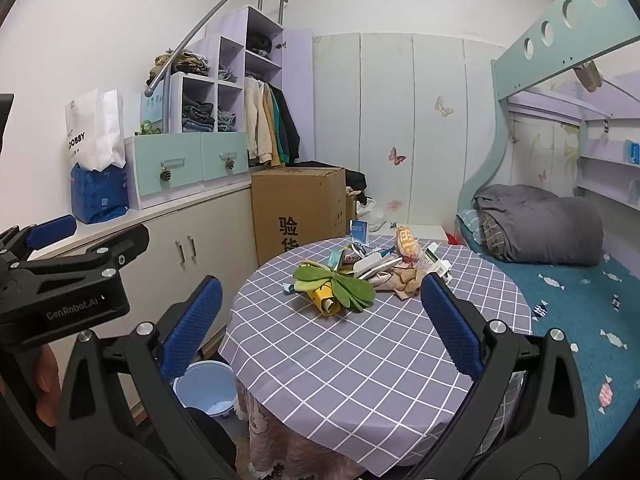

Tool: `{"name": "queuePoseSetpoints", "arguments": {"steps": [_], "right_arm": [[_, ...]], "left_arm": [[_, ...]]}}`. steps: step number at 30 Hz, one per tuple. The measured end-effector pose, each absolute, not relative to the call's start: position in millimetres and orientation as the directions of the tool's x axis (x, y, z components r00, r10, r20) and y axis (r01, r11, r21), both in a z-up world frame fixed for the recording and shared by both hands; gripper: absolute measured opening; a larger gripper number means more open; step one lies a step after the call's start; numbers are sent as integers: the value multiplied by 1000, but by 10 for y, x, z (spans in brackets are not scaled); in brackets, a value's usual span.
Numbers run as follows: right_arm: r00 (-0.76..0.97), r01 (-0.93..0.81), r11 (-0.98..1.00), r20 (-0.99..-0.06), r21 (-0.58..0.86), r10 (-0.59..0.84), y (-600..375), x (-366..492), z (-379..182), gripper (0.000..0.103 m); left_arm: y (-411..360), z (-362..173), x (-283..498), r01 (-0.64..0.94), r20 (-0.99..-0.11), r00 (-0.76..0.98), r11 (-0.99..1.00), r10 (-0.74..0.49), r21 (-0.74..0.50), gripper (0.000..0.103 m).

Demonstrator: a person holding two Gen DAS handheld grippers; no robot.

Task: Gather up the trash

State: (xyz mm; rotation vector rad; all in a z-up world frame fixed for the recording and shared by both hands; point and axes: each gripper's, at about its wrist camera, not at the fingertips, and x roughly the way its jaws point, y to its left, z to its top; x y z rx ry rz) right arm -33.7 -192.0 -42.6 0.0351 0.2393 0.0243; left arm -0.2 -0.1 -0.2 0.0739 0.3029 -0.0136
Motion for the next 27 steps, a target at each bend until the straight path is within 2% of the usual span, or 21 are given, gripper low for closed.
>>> {"name": "queuePoseSetpoints", "arguments": {"steps": [27], "right_arm": [[966, -26, 999, -255, 47, 37, -1863, -300, -652, 97]], "left_arm": [[-78, -41, 3, 28, -305, 952, 997, -5, 73, 99]]}}
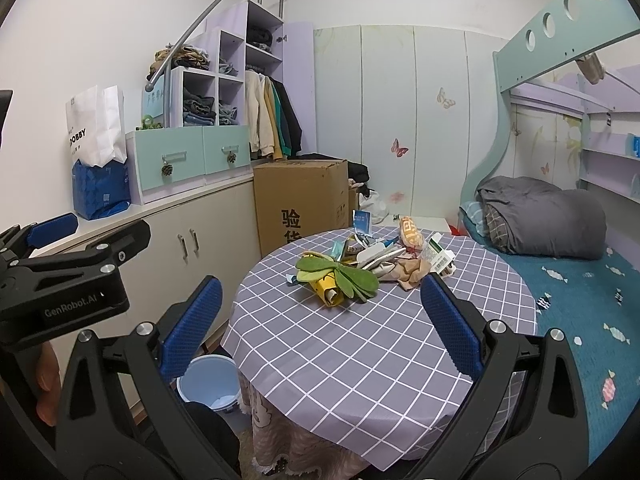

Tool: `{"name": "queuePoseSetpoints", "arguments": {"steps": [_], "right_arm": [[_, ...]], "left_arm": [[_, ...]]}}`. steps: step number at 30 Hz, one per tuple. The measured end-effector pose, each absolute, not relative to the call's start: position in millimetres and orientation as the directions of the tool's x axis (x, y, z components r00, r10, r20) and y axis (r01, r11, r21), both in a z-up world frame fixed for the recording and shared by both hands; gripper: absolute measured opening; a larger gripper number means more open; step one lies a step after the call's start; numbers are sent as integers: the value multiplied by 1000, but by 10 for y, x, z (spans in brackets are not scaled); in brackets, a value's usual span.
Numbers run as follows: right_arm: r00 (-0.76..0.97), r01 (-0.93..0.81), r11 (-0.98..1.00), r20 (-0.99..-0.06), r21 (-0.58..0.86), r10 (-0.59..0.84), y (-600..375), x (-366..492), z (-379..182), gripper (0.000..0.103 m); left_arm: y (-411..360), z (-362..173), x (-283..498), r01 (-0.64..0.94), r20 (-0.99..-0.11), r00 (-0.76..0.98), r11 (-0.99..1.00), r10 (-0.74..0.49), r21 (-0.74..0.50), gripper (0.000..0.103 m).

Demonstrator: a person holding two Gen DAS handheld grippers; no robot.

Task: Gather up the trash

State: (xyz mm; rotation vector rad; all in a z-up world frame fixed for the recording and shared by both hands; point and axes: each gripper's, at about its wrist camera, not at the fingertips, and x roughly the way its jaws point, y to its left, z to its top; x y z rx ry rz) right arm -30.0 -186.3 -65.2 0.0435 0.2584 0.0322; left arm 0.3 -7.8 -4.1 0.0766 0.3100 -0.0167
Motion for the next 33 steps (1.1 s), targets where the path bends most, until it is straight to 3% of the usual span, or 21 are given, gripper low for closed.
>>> {"name": "queuePoseSetpoints", "arguments": {"steps": [33], "right_arm": [[958, -33, 998, -282, 59, 48, -1873, -275, -637, 97]], "left_arm": [[-77, -284, 8, 32, -323, 946, 997, -6, 74, 99]]}}
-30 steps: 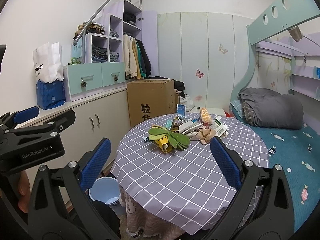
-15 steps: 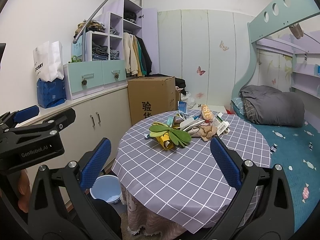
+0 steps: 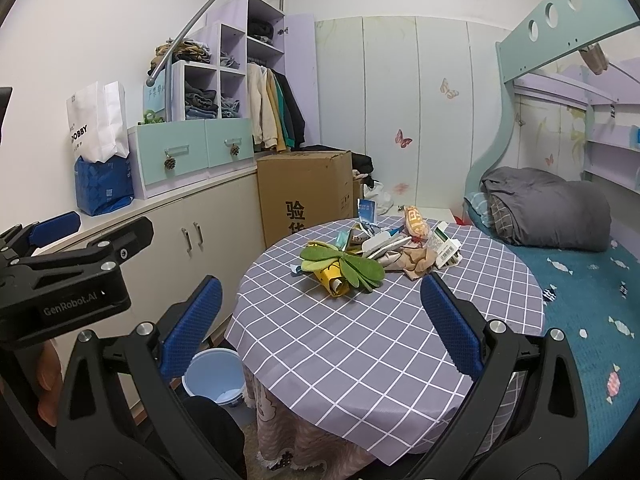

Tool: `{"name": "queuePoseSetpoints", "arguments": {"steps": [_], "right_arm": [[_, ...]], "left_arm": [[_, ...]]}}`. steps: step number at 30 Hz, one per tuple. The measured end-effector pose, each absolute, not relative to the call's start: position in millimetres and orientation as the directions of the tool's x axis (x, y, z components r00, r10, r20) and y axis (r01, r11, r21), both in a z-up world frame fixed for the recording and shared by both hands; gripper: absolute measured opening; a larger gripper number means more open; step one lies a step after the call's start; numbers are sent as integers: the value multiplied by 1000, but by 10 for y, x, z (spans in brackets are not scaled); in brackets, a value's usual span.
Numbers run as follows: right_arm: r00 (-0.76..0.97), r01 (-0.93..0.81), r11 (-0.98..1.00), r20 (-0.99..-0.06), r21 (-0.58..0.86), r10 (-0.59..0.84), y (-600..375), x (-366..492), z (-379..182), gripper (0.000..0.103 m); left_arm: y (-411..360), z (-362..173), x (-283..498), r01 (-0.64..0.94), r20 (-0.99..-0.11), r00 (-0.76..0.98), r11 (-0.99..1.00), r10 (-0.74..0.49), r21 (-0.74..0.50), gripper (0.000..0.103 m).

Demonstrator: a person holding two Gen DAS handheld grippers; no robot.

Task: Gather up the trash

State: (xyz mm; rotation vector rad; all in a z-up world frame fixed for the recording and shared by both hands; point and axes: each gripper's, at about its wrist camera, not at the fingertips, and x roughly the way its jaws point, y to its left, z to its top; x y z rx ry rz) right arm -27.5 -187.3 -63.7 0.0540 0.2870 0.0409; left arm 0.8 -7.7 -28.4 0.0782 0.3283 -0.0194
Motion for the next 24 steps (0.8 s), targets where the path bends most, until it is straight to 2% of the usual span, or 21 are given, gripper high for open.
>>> {"name": "queuePoseSetpoints", "arguments": {"steps": [24], "right_arm": [[955, -40, 997, -292, 63, 57, -1802, -295, -679, 97]], "left_arm": [[-81, -268, 20, 32, -326, 945, 997, -6, 74, 99]]}}
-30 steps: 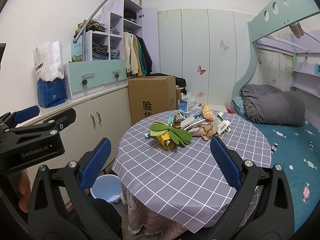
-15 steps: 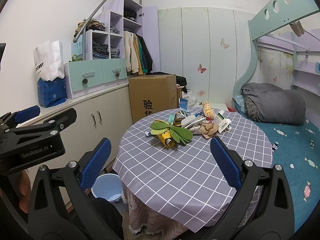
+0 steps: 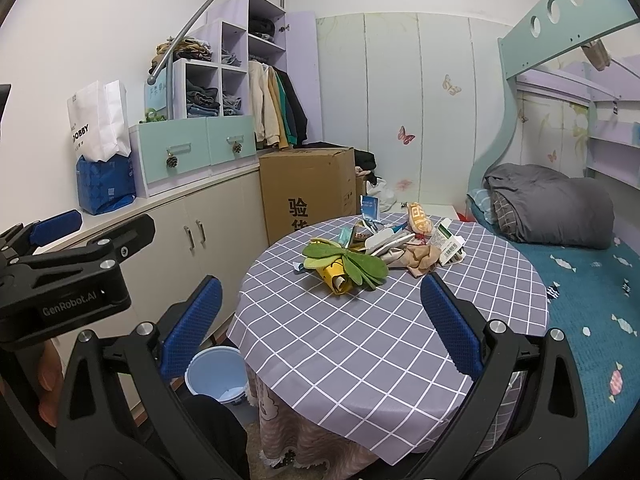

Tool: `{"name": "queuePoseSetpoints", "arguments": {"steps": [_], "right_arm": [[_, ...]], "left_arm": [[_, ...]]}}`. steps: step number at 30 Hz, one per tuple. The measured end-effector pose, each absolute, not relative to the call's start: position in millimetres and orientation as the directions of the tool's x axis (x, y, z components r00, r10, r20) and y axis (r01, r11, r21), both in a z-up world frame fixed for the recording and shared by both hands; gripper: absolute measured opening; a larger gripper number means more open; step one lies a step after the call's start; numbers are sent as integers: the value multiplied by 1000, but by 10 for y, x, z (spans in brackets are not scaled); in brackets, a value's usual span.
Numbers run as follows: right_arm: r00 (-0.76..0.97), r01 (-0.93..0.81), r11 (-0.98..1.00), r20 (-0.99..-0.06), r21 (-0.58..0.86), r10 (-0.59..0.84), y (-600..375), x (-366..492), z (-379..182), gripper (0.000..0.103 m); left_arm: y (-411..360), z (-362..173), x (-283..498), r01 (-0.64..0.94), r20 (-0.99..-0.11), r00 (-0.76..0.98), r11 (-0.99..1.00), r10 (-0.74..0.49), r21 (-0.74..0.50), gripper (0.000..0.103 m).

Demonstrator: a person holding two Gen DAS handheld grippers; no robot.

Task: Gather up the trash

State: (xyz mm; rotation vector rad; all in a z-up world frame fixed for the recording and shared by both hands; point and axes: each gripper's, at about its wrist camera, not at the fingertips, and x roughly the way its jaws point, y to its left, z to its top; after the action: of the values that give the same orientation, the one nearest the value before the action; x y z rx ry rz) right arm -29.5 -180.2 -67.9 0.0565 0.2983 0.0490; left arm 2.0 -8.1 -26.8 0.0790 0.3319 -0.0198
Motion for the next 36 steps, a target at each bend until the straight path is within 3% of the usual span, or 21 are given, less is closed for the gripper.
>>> {"name": "queuePoseSetpoints", "arguments": {"steps": [19, 30, 36], "right_arm": [[941, -13, 992, -333, 125, 54, -1953, -186, -779, 97], [907, 43, 984, -420, 175, 35, -2234, 98, -1044, 97], [878, 87, 976, -479, 201, 20, -2476, 422, -1191, 97]], "left_arm": [[-214, -391, 169, 48, -378, 926, 995, -11, 90, 99], [-336, -720, 578, 75, -495, 869, 992, -15, 103, 99], [-371, -982, 957, 91, -562, 826, 995, -55, 37, 99]]}}
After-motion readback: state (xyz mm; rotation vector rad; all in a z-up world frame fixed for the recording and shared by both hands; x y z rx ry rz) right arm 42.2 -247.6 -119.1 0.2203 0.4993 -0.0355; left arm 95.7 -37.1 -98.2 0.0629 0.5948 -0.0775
